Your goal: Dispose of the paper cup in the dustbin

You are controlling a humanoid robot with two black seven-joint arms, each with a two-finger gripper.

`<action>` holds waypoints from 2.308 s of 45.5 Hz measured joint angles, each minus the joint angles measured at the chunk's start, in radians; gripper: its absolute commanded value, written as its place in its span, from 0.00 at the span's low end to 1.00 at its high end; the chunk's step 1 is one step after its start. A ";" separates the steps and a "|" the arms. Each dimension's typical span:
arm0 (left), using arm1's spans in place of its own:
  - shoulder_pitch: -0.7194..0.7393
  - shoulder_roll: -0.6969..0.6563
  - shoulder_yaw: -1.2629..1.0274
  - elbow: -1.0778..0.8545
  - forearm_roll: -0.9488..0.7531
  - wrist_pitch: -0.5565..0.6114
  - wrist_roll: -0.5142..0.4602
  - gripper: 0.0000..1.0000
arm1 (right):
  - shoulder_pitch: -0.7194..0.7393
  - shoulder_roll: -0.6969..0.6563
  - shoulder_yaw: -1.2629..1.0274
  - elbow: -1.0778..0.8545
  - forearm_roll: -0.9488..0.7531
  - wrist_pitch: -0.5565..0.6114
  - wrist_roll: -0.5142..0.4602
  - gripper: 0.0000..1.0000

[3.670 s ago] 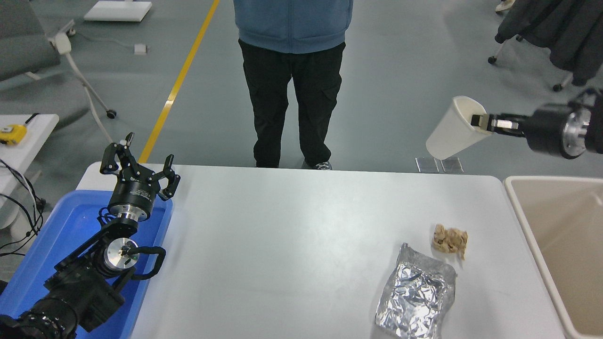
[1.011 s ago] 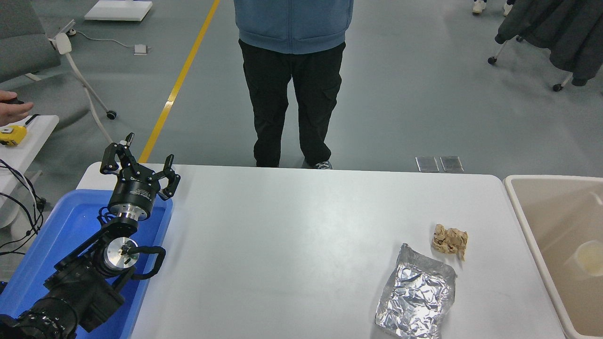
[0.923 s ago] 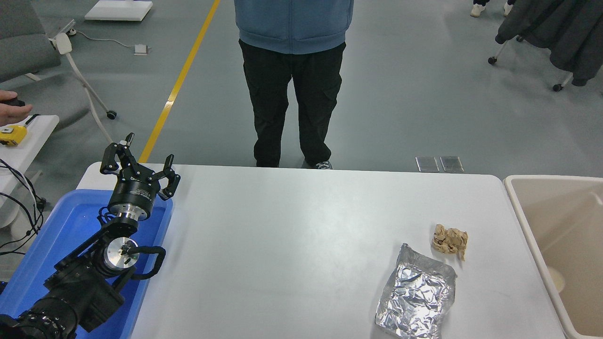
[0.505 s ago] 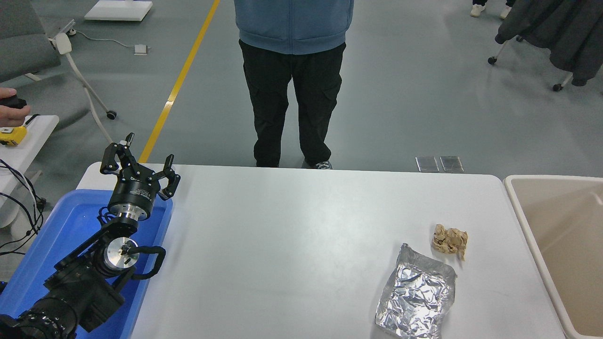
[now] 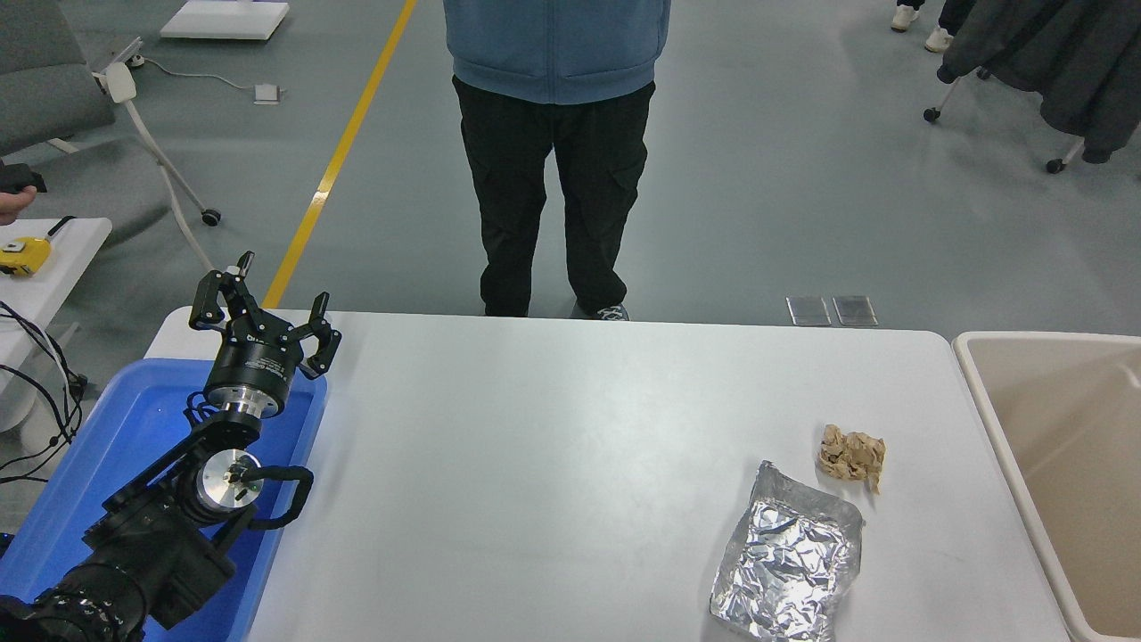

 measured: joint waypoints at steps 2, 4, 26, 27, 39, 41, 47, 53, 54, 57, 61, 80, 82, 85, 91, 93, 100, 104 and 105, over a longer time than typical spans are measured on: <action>0.000 0.000 0.000 0.000 0.000 0.000 0.000 1.00 | 0.009 0.002 0.001 0.001 0.000 0.007 0.000 0.99; 0.000 0.000 0.000 0.000 0.000 0.000 0.000 1.00 | 0.019 0.003 0.003 0.002 0.000 0.017 0.000 0.99; 0.000 0.000 0.000 0.000 0.000 0.000 0.000 1.00 | 0.142 -0.031 0.180 0.169 0.008 0.176 0.003 0.99; 0.000 0.000 0.000 0.000 0.000 0.000 0.000 1.00 | 0.143 -0.036 0.207 0.192 0.006 0.180 0.003 0.99; 0.000 0.000 0.000 0.000 0.000 0.000 0.000 1.00 | 0.141 -0.059 0.437 0.398 -0.006 0.200 0.036 0.99; 0.000 0.000 0.000 0.000 0.000 0.000 0.000 1.00 | 0.133 -0.059 0.477 0.431 -0.008 0.202 0.049 0.99; 0.000 0.000 0.000 0.000 0.000 0.000 0.000 1.00 | 0.104 -0.046 0.582 0.502 -0.046 0.207 0.118 0.99; 0.000 0.000 0.000 0.000 0.000 0.000 0.000 1.00 | 0.061 -0.017 0.690 0.578 -0.120 0.209 0.176 0.99; 0.000 0.000 0.000 0.000 0.000 0.000 0.000 1.00 | 0.044 -0.003 0.727 0.605 -0.149 0.209 0.189 0.99; 0.000 0.000 0.000 0.000 0.000 0.000 0.000 1.00 | 0.019 0.019 0.783 0.645 -0.196 0.209 0.202 0.99; 0.000 0.000 0.000 0.000 0.000 0.000 0.000 1.00 | -0.029 0.065 0.886 0.709 -0.284 0.209 0.219 0.99; 0.000 0.000 0.000 0.000 0.000 0.000 0.000 1.00 | -0.156 0.204 1.099 0.810 -0.557 0.208 0.246 0.99; 0.000 0.000 0.000 0.000 0.000 0.000 0.000 1.00 | -0.160 0.205 1.093 0.808 -0.564 0.208 0.247 0.99; 0.000 0.000 0.000 0.000 0.000 0.000 0.000 1.00 | -0.166 0.206 1.082 0.800 -0.572 0.208 0.248 0.99; 0.000 0.000 0.000 0.000 0.000 0.000 0.000 1.00 | -0.170 0.207 1.061 0.783 -0.580 0.209 0.250 0.99; 0.000 0.000 0.000 0.000 0.000 0.000 0.000 1.00 | -0.165 0.206 1.057 0.769 -0.581 0.209 0.250 0.99; 0.000 0.000 0.000 0.000 0.000 0.000 0.000 1.00 | -0.132 0.207 1.045 0.700 -0.558 0.216 0.249 0.99; 0.000 0.000 0.000 0.000 0.000 0.000 0.000 1.00 | -0.117 0.210 1.037 0.665 -0.518 0.234 0.248 0.99; 0.000 0.000 0.000 0.000 0.000 0.000 0.000 1.00 | -0.113 0.211 1.035 0.656 -0.504 0.243 0.248 0.99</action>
